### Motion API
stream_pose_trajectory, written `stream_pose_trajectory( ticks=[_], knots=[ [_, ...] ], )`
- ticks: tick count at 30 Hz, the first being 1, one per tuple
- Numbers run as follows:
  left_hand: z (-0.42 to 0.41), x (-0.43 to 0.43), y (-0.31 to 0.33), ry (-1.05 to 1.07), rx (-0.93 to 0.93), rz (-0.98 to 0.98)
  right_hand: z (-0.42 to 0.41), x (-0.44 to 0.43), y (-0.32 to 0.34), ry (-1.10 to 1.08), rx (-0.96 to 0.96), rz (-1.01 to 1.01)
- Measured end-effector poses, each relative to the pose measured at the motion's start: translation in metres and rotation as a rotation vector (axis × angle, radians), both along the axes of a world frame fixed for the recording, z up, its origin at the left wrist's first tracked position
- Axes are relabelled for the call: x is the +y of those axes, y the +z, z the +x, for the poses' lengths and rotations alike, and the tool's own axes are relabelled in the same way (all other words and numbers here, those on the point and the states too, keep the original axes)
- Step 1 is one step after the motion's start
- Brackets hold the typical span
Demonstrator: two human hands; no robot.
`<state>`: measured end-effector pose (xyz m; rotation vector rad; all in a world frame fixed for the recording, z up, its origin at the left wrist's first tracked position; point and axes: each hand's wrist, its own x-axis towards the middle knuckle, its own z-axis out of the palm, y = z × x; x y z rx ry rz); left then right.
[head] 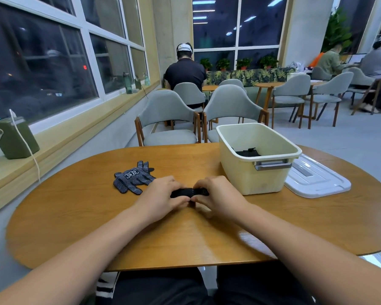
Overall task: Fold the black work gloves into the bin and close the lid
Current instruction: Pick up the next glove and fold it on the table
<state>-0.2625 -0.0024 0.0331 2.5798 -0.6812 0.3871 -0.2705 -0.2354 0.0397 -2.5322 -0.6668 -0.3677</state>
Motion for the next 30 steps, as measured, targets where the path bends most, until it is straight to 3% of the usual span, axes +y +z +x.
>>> stream_pose_trajectory(
  ticks=[12,23,30],
  knots=[
    [0.007,-0.033,0.085,-0.106,-0.131,-0.081,-0.004,-0.03,0.086,-0.069,-0.171,-0.054],
    [0.076,-0.12,0.126,-0.14,-0.183,-0.11,0.048,-0.118,0.148,-0.119,-0.172,-0.154],
    [0.121,-0.169,0.131,-0.155,-0.102,-0.016,0.088,-0.162,0.144,-0.139,-0.102,-0.184]
  ],
)
